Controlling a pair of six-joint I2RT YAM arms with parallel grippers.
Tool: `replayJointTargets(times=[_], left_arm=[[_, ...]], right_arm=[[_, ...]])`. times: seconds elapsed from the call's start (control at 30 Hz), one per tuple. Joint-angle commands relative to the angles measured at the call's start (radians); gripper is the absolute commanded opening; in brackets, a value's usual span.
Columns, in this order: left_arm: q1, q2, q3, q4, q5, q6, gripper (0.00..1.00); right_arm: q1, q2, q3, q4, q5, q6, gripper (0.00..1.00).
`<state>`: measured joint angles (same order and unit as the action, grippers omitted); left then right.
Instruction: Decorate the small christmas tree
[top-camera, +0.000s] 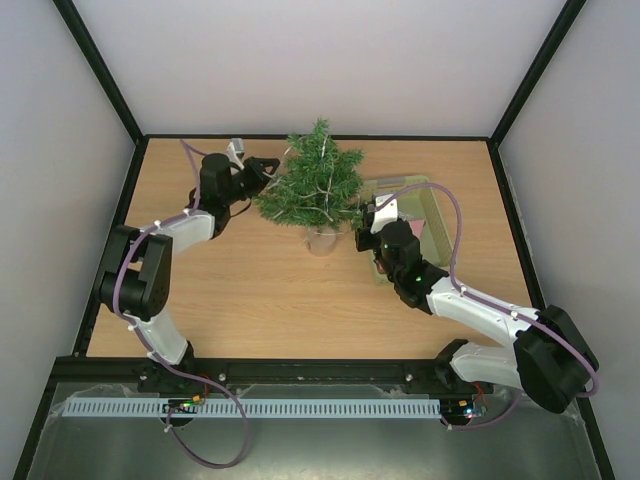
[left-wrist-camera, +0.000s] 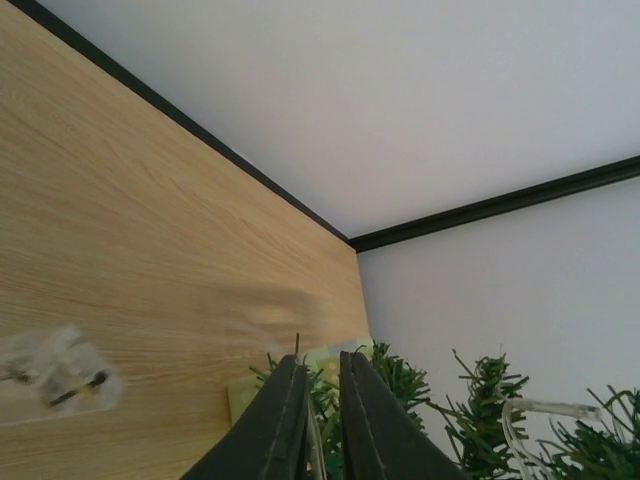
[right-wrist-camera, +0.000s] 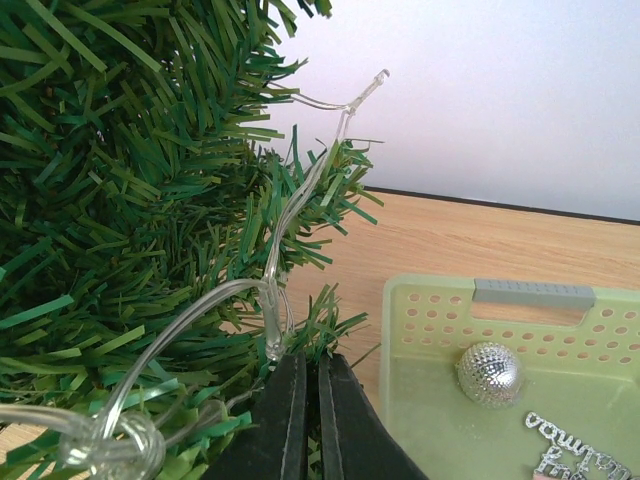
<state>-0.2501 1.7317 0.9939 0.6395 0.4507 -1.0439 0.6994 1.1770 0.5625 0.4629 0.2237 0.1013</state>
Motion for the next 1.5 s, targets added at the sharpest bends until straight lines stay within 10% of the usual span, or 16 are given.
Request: replayJointTargets(times=[0.0, 1.13, 1.33, 1.47], left_arm=[[0.015, 0.019, 0.037, 0.03, 0.097, -0.012, 0.17], [0.106, -0.136, -0.014, -0.424, 0.217, 0.509, 0.39], [0.087, -0.152, -0.031, -0.437, 0.273, 0.508, 0.32], [0.079, -0.216, -0.069, -0.431, 0.275, 0.494, 0.04]], right_arm=[[-0.006, -0.008, 0.017, 0.03, 0.016, -0.018, 0.02], [-0.006, -0.013, 0.008, 0.024, 0.012, 0.014, 0.02], [-0.006, -0.016, 0.013, 0.017, 0.01, 0.017, 0.02], [-0.006, -0.011, 0.021, 0.015, 0.002, 0.017, 0.02]])
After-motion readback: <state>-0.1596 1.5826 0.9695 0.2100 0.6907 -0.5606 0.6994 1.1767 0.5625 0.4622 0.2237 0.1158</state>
